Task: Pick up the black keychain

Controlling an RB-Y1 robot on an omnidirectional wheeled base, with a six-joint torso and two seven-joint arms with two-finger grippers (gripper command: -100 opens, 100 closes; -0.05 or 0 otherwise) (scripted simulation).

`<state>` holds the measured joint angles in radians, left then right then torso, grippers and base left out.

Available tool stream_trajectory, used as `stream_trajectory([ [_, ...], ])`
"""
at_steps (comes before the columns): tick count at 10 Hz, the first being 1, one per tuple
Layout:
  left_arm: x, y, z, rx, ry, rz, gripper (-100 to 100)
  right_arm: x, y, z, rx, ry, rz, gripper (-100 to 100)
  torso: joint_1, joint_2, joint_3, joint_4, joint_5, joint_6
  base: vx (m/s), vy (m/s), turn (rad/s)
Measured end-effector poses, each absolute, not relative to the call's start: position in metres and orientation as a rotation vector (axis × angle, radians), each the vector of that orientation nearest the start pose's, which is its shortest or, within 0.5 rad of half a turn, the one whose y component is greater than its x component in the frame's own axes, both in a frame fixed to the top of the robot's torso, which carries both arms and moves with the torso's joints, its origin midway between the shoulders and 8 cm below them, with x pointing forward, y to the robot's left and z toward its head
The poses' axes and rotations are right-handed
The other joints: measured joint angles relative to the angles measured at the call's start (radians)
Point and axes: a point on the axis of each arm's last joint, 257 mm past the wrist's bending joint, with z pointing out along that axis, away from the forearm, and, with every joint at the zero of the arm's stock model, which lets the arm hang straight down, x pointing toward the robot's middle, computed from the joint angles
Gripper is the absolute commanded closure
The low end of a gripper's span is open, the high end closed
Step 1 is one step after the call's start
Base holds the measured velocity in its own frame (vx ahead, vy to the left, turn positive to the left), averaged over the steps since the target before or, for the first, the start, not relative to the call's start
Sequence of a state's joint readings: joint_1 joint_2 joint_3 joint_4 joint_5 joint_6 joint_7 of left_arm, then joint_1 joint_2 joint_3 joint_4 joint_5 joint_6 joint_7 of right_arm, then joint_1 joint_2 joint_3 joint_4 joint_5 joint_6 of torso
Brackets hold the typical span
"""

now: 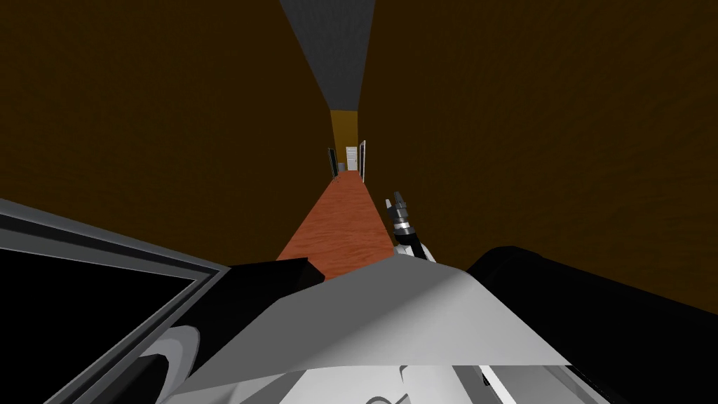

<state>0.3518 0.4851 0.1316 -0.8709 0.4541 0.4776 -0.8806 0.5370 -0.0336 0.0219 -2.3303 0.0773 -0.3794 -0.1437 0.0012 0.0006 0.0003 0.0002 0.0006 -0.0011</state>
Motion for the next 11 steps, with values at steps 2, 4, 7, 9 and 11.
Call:
stream_trajectory([
  [2, 0.068, 0.548, -0.6, -1.538, 2.422, 0.306, 100, 0.353, -0.267, 0.01, 0.737, 0.716, 1.365, 0, 0.0, 0.0, 0.0, 0.0, 0.0, 0.0, -0.026, 0.024, 0.018],
  [4, 0.075, 0.542, -0.597, -1.528, 2.426, 0.3, 100, 0.353, -0.267, 0.01, 0.737, 0.716, 1.365, 0, 0.0, 0.0, 0.0, 0.0, 0.0, 0.0, -0.025, 0.021, 0.021],
  [7, 0.087, 0.531, -0.591, -1.526, 2.429, 0.309, 100, 0.353, -0.267, 0.01, 0.737, 0.716, 1.365, 0, 0.0, 0.0, 0.0, 0.0, -0.001, -0.001, -0.029, 0.026, 0.023],
  [9, 0.093, 0.529, -0.584, -1.519, 2.424, 0.316, 100, 0.353, -0.267, 0.01, 0.737, 0.716, 1.365, 0, -0.001, 0.0, 0.0, 0.0, -0.001, 0.0, -0.026, 0.025, 0.022],
  [11, 0.097, 0.528, -0.579, -1.52, 2.42, 0.327, 0, 0.353, -0.267, 0.01, 0.737, 0.716, 1.365, 0, -0.001, -0.001, -0.001, 0.0, -0.001, -0.001, -0.007, 0.006, 0.001],
])
